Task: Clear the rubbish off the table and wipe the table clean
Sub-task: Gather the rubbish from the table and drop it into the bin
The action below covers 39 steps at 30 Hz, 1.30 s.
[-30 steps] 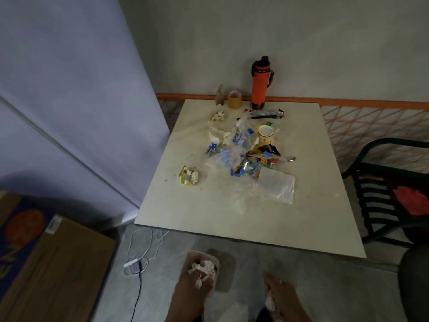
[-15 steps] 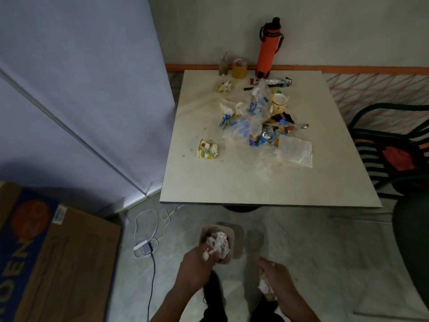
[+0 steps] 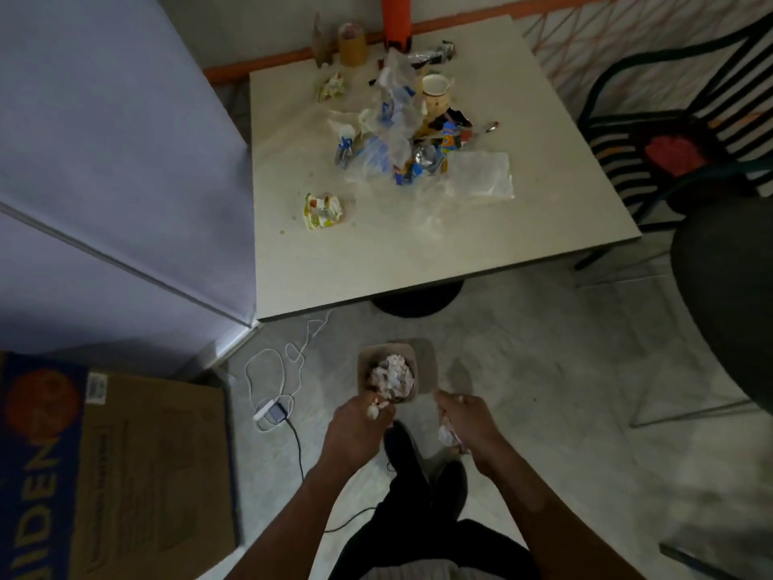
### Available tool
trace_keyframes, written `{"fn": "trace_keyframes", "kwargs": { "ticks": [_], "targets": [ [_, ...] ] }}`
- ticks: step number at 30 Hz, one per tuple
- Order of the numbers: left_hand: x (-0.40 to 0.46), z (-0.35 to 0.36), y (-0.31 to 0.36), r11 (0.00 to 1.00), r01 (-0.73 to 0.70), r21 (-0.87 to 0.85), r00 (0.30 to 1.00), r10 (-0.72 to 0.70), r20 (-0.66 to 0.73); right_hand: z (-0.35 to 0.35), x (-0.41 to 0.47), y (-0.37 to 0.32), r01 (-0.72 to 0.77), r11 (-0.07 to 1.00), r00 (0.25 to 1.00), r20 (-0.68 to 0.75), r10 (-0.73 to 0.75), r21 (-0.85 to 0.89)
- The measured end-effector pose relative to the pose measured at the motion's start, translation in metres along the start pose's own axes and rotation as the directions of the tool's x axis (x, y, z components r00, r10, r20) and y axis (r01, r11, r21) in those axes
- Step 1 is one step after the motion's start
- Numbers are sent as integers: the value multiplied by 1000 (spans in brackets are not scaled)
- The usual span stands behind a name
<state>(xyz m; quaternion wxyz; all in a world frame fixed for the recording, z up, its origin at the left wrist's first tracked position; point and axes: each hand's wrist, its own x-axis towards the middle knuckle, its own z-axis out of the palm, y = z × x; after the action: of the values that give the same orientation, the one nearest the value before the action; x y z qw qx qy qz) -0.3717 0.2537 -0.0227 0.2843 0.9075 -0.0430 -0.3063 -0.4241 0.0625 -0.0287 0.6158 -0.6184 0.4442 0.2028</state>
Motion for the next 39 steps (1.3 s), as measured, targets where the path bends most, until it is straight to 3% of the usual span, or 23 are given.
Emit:
{"fn": "trace_keyframes", "kwargs": {
  "ticks": [8, 18, 23, 29, 34, 39],
  "targets": [
    [-16, 23, 3, 1000, 22, 11, 999, -22, 28, 0, -16, 35, -73, 995, 997, -16, 74, 64],
    [-10, 26, -38, 994, -91, 54, 975, 78, 208, 38, -20, 53, -197, 969, 973, -89, 212, 145],
    [-5, 11, -81, 996, -85, 25, 980, 79, 184, 80, -11, 68, -218, 968, 965, -119, 233, 124],
    [30, -14, -135, 993, -61, 104, 982, 40, 185, 128, 8, 70, -220, 950, 955, -149, 255, 220],
    [66, -7, -144, 989, -69, 131, 984, 45, 174, 140, 43, 71, -216, 946, 952, -164, 260, 242],
    [111, 29, -142, 984, -90, 157, 980, 59, 193, 136, 96, 74, -222, 963, 961, -129, 243, 154]
  ]
}}
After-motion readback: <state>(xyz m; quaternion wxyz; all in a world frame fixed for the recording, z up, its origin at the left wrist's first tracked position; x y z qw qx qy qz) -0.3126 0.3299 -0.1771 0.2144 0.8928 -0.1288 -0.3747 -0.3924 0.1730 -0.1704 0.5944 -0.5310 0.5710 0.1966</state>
